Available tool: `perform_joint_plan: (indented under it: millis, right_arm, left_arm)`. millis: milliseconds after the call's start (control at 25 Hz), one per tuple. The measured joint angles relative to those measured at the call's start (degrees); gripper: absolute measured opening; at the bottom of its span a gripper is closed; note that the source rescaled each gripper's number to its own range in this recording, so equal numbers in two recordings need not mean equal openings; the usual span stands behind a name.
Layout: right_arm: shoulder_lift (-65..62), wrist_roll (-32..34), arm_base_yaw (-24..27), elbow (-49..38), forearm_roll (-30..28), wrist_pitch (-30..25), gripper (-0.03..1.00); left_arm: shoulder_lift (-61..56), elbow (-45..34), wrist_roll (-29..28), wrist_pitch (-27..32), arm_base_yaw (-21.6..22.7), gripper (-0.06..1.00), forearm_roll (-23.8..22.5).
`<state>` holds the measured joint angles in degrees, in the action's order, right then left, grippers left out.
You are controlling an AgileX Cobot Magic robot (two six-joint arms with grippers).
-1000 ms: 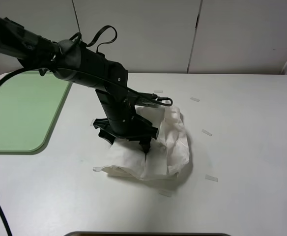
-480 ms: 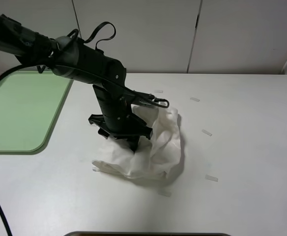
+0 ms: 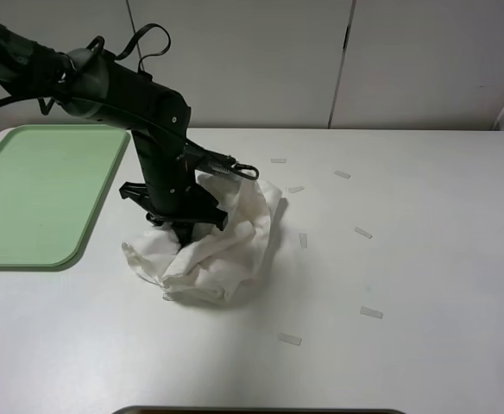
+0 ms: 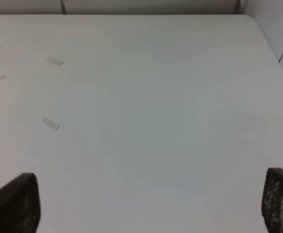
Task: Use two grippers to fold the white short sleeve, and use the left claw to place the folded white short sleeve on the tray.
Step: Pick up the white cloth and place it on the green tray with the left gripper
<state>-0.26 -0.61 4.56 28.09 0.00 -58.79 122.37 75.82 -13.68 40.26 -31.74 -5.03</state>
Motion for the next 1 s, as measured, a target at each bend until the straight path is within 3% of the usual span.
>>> perform_joint_plan:
  millis: [40, 120, 480, 1000]
  right_arm:
    - [0.00, 0.00, 0.00, 0.00, 0.00, 0.00, 1.00]
    - [0.00, 0.00, 0.00, 0.00, 0.00, 0.00, 1.00]
    - [0.00, 0.00, 0.00, 0.00, 0.00, 0.00, 1.00]
    - [0.00, 0.00, 0.00, 0.00, 0.00, 0.00, 1.00]
  left_arm:
    - [0.00, 0.00, 0.00, 0.02, 0.11, 0.19, -1.21]
    - [-0.06, 0.04, 0.00, 0.14, 0.11, 0.11, -2.17]
    - [-2.18, 0.01, 0.16, 4.69, 1.28, 0.11, -8.97]
    - [-7.45, -0.10, 3.38, 6.04, 18.52, 0.11, -11.14]
